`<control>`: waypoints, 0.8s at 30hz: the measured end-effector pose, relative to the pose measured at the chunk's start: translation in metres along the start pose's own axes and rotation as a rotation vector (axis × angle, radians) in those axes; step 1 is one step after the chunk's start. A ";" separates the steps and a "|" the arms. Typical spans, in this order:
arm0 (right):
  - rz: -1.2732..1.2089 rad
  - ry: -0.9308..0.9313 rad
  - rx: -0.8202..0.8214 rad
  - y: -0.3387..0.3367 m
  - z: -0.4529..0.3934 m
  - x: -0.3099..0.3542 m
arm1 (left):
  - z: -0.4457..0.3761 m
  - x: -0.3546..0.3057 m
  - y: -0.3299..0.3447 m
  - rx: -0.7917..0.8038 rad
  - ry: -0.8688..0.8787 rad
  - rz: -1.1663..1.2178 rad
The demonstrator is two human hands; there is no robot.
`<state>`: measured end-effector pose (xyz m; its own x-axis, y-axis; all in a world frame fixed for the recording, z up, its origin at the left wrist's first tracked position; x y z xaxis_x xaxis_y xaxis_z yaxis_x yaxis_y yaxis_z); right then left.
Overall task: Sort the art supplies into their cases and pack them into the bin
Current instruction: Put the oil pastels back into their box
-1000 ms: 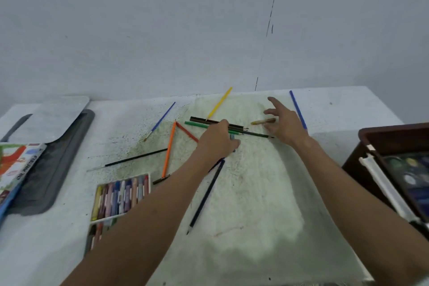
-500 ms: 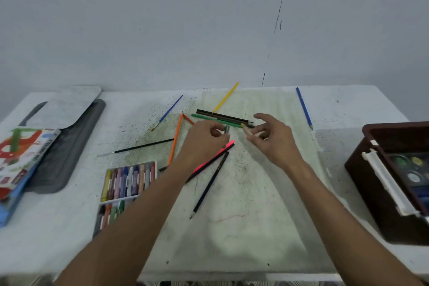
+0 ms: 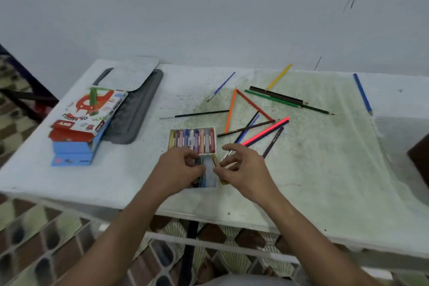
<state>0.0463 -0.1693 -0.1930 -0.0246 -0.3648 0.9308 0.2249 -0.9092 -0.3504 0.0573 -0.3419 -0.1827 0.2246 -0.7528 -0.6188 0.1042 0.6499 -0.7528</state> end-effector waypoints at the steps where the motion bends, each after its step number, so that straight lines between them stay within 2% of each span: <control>1: 0.018 -0.007 -0.019 0.005 0.000 0.000 | 0.001 0.002 -0.001 0.006 0.005 -0.003; 6: 0.048 -0.011 -0.148 0.014 0.003 0.000 | -0.001 -0.004 0.001 0.043 0.039 0.040; 10: 0.047 -0.016 -0.171 0.012 0.008 -0.001 | -0.005 -0.007 0.005 0.061 0.067 0.024; 15: 0.026 -0.038 -0.137 0.008 0.011 -0.004 | -0.001 -0.008 0.001 0.056 0.155 -0.083; 20: 0.099 -0.130 -0.066 0.015 0.006 0.006 | -0.001 -0.014 0.005 0.102 0.271 -0.137; 24: 0.195 -0.153 -0.020 0.019 0.003 0.004 | -0.004 -0.013 0.010 0.107 0.300 -0.167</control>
<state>0.0533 -0.1873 -0.1952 0.1658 -0.5007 0.8496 0.1918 -0.8287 -0.5258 0.0517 -0.3258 -0.1830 -0.0966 -0.8364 -0.5396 0.2198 0.5108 -0.8311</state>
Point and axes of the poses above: each hand's wrist, its own z-axis away from the middle knuckle, its own y-axis out of the palm, x = y × z, the point moved 7 cm from there along -z, towards the middle knuckle, and after that the axes turned 4 degrees about -z, right-handed, at the moved point
